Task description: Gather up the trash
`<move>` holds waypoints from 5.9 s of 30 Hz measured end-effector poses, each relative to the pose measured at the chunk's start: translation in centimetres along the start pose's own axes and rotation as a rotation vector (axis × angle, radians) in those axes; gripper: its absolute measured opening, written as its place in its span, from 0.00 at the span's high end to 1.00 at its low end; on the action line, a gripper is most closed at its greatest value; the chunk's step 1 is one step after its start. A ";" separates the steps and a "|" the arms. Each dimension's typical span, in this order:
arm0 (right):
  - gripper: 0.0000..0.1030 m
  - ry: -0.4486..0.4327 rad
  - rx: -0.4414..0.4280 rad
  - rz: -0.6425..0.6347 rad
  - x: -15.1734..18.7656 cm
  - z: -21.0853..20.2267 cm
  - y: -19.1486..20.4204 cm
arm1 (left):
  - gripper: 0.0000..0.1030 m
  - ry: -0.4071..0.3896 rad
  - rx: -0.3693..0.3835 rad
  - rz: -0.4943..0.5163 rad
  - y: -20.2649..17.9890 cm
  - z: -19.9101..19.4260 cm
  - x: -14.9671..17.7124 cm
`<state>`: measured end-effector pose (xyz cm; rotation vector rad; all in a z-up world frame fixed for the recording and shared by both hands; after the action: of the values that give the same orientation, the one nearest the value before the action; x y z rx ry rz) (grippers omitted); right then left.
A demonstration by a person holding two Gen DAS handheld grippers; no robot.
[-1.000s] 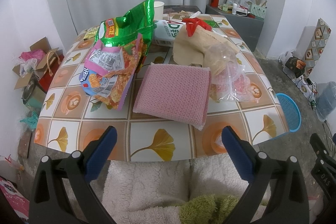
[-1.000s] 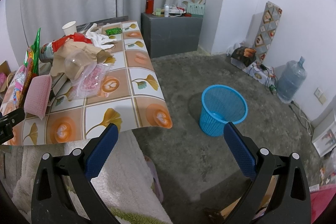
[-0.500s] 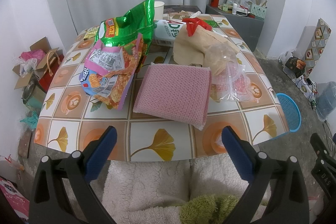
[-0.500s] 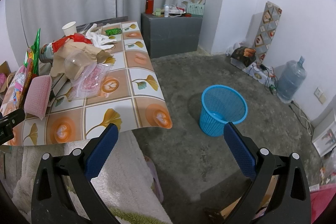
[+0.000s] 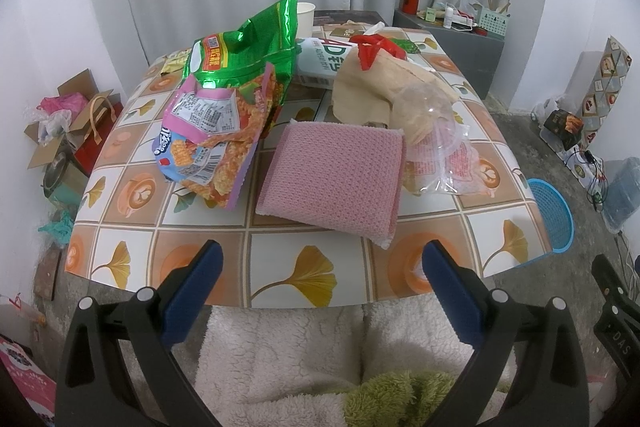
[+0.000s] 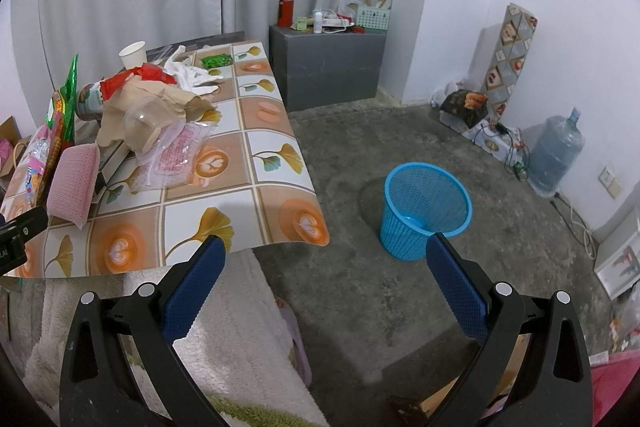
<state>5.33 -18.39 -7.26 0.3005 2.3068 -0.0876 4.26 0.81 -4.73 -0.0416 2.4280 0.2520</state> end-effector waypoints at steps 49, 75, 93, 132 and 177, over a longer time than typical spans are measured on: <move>0.30 0.045 -0.499 0.059 -7.3 7.5 5.8 | 0.17 -0.306 0.134 0.309 -3.9 2.6 -1.6; 0.37 0.104 -0.612 -0.432 -8.9 13.9 15.8 | 0.53 -0.280 -0.089 0.456 -4.4 5.7 -1.4; 0.37 0.047 -0.698 -0.298 -9.7 9.9 13.3 | 0.78 -0.357 -0.048 0.361 -3.1 2.6 -2.0; 0.38 -0.275 -0.596 0.551 -10.2 1.5 -14.9 | 0.78 -0.080 0.898 0.214 -16.8 -7.9 -13.1; 0.25 -0.281 -0.266 0.723 -5.5 7.6 -26.3 | 0.32 -0.196 0.754 0.320 -22.9 -3.3 -21.4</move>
<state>8.00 -46.14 -9.29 0.8952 1.7865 0.5014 20.69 -23.06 7.61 0.6725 2.1777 -0.5038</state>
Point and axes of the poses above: each gripper's, at about its wrist camera, not at the fingertips, and z roughly the way its jaws point, y to its left, x to its underside, the point moved 6 cm from there along z, roughly the way its jaws point, and after that the axes turned 11 degrees about -x, right-handed, at the moved point
